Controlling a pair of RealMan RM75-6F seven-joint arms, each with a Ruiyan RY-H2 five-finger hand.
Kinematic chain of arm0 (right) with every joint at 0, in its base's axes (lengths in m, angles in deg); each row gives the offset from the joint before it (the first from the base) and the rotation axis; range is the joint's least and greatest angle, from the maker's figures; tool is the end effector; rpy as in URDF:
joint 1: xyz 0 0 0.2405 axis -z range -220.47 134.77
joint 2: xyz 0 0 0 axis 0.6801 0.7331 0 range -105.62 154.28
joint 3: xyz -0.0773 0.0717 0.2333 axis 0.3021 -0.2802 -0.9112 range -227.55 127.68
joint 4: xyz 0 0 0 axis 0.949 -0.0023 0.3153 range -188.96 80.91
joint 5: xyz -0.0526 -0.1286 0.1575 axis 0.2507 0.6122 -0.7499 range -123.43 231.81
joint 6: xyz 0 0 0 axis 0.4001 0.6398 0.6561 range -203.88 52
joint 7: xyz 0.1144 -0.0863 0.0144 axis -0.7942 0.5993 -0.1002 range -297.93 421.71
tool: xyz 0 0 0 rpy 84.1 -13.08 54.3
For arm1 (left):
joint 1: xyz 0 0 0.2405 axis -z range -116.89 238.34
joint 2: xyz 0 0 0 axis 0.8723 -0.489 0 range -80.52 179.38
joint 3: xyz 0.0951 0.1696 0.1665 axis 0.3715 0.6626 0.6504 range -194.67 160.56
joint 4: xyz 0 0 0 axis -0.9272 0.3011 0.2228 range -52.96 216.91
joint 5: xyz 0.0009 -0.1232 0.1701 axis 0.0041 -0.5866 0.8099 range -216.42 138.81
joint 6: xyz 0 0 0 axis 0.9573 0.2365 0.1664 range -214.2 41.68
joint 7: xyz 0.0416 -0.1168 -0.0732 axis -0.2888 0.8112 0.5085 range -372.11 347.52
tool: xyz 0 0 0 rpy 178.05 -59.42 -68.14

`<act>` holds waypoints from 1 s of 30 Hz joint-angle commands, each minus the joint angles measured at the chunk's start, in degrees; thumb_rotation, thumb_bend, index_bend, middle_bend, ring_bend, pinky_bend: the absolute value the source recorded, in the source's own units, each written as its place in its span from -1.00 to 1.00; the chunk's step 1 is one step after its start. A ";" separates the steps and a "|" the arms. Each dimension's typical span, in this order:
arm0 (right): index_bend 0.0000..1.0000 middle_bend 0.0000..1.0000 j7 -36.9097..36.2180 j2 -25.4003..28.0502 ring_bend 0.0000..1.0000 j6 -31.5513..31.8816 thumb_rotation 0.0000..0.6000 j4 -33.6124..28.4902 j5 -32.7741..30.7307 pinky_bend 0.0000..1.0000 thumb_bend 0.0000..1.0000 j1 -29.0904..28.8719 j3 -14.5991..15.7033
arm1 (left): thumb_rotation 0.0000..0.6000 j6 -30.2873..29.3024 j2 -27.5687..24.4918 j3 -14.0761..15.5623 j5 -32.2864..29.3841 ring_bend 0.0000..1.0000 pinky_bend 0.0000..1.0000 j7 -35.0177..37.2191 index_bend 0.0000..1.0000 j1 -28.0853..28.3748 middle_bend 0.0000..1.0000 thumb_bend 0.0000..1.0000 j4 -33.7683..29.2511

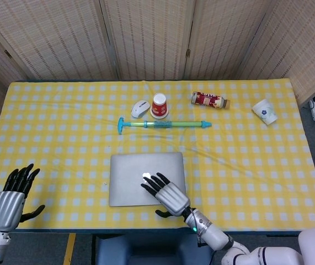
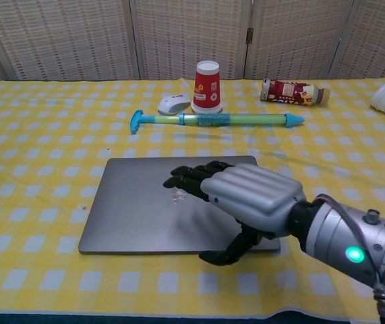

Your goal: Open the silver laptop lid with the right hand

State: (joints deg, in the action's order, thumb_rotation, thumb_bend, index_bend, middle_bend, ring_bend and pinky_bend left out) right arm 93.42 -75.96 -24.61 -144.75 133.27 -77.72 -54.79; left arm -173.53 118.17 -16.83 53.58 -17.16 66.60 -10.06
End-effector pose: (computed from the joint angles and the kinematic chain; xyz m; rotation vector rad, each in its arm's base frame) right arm -0.1009 -0.2354 -0.0934 2.2314 -0.8266 0.9806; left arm -0.2884 0.1732 0.1260 -1.5031 -0.8461 -0.9644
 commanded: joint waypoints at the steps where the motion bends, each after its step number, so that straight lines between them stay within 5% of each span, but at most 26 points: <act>1: -1.00 -1.00 1.60 -4.94 -1.00 -1.44 0.56 4.82 -1.78 -1.00 -0.33 -2.47 -1.14 | 1.00 -0.23 0.02 0.02 -0.05 -1.00 -1.00 0.43 -0.97 -0.17 -0.99 -0.57 0.15; 9: -1.00 -1.00 2.18 -9.77 -1.00 -1.60 0.56 10.40 -2.81 -1.00 -0.33 -4.51 -1.36 | 1.00 -0.44 0.10 -0.06 -0.54 -1.00 -1.00 1.85 -0.98 -0.51 -0.99 -0.57 1.11; 30: -1.00 -1.00 2.79 -11.99 -1.00 -1.12 0.57 14.41 -6.08 -1.00 -0.33 -7.03 -2.33 | 1.00 -0.22 0.54 -0.26 -1.14 -1.00 -1.00 2.68 -0.98 -0.66 -0.99 -0.57 2.19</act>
State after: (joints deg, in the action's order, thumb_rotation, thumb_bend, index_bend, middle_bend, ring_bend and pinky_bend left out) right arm 96.19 -87.93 -25.74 -130.36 127.20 -84.74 -57.12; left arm -173.75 118.71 -17.09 52.45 -14.47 65.94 -7.88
